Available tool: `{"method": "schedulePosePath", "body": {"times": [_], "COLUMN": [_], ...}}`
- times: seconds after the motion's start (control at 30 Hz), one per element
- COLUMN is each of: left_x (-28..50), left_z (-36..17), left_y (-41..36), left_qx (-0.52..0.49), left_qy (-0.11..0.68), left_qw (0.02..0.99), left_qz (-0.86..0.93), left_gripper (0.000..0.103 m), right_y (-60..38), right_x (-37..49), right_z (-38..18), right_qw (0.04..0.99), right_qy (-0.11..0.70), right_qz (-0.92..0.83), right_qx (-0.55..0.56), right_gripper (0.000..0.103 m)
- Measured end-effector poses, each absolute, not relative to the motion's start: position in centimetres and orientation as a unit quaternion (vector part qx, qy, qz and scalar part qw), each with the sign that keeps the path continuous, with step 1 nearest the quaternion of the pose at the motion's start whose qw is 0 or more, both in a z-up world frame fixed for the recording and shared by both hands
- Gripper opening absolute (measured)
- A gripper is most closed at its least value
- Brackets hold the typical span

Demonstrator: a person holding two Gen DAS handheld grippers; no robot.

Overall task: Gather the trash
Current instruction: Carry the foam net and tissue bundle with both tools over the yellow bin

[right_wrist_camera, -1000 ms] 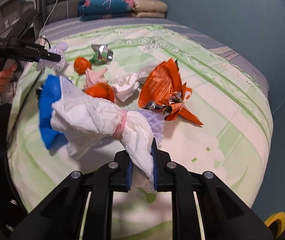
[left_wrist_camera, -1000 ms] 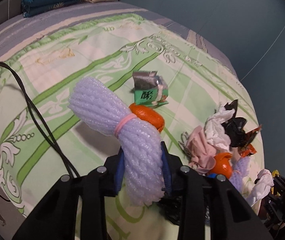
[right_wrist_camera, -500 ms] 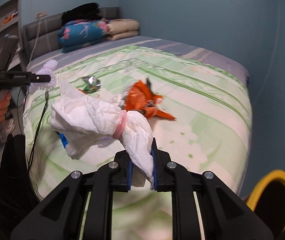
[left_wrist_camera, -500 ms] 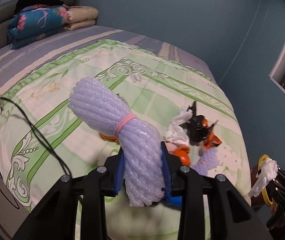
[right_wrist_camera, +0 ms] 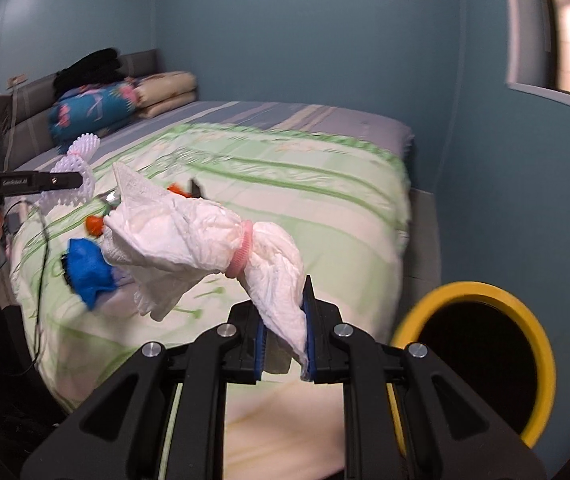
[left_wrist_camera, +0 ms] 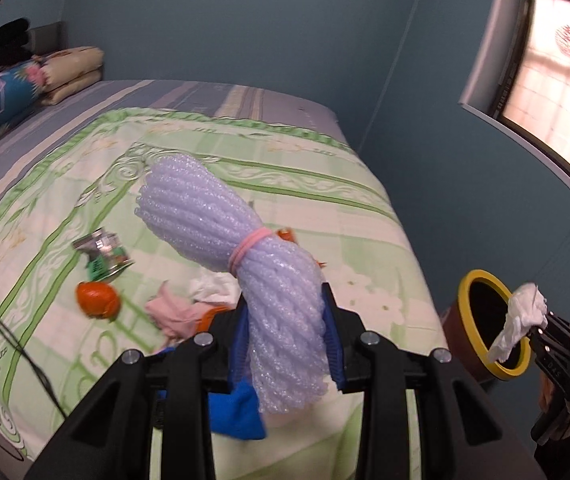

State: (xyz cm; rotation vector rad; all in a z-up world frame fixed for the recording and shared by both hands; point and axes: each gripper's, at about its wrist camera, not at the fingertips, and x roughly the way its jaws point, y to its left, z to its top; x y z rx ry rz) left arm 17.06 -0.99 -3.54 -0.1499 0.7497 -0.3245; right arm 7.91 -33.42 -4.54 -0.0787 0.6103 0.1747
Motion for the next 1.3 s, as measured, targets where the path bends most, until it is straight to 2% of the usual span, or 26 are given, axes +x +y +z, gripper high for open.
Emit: {"method": "schedulePosePath", "body": {"times": [0.53, 1.0, 1.3], "left_x": [18.1, 18.9, 18.4], "left_z": [-2.1, -5.0, -7.9], "left_y": [-15.8, -29.3, -36.5], "left_qx": [-0.025, 0.004, 0.017], "left_qy": [0.358, 0.392, 0.421], "left_qw": [0.884, 0.820, 0.778], "left_qz": [-0.299, -0.418, -0.466], "left_gripper": [0.031, 0.031, 0.031], "right_y": [-44.1, -50.6, -53.7], "right_x": [4.9, 5.7, 7.6], "right_z": [-2.8, -5.4, -7.6], "right_qw": [0.951, 0.912, 0.893], "right_qy": [0.292, 0.327, 0.354], "right_qz": [-0.098, -0.246, -0.277], "right_qx": [0.030, 0.019, 0.023], "right_gripper": [0.014, 0.014, 0.014]}}
